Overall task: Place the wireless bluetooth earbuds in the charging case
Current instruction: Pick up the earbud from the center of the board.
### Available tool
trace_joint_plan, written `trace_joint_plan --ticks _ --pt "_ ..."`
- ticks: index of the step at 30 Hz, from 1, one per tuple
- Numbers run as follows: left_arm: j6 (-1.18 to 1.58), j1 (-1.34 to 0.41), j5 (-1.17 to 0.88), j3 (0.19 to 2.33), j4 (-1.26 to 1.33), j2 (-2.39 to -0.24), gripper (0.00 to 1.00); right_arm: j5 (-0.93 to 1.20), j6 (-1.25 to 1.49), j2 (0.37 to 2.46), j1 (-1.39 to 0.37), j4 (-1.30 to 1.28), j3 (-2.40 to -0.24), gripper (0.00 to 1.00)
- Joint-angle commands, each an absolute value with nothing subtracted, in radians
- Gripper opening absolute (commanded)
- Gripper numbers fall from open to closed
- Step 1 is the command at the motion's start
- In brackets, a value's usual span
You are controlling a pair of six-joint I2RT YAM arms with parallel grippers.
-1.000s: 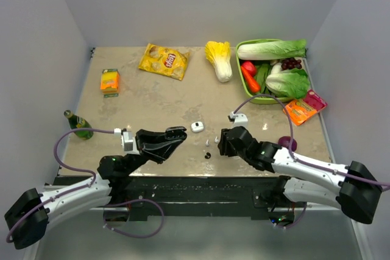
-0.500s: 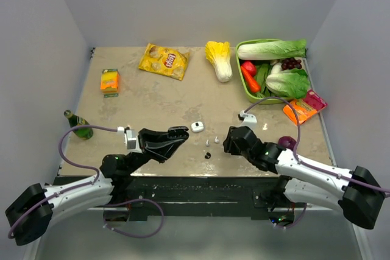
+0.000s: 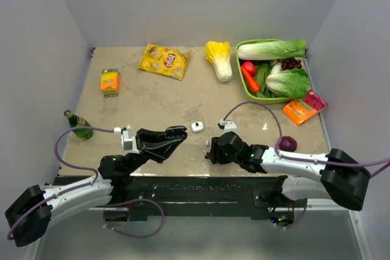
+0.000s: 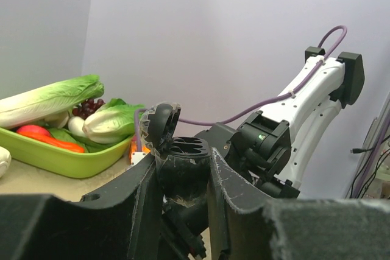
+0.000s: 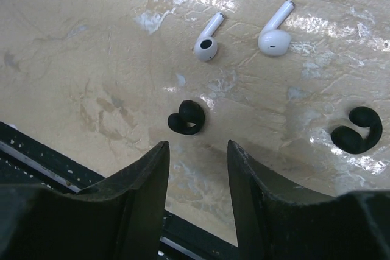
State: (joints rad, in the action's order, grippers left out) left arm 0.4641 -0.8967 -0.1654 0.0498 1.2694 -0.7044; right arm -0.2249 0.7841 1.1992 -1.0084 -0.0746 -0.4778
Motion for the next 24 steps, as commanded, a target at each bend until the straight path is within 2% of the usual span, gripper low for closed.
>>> trace_joint_plan --ticks 1,20,24 --pt "0.479 -0.888 -0.144 -0.249 1.345 -0.690 0.00 -0.219 0.775 1.212 -1.014 -0.005 -0.469 0.46" --pt "0.472 -0.890 -0.144 -0.253 1.325 -0.690 0.00 -0.281 0.747 1.336 -1.012 0.003 -0.520 0.43" --pt "0.474 -0.890 -0.146 -0.255 1.325 -0.696 0.00 -0.310 0.729 1.354 -1.012 0.003 -0.532 0.39"
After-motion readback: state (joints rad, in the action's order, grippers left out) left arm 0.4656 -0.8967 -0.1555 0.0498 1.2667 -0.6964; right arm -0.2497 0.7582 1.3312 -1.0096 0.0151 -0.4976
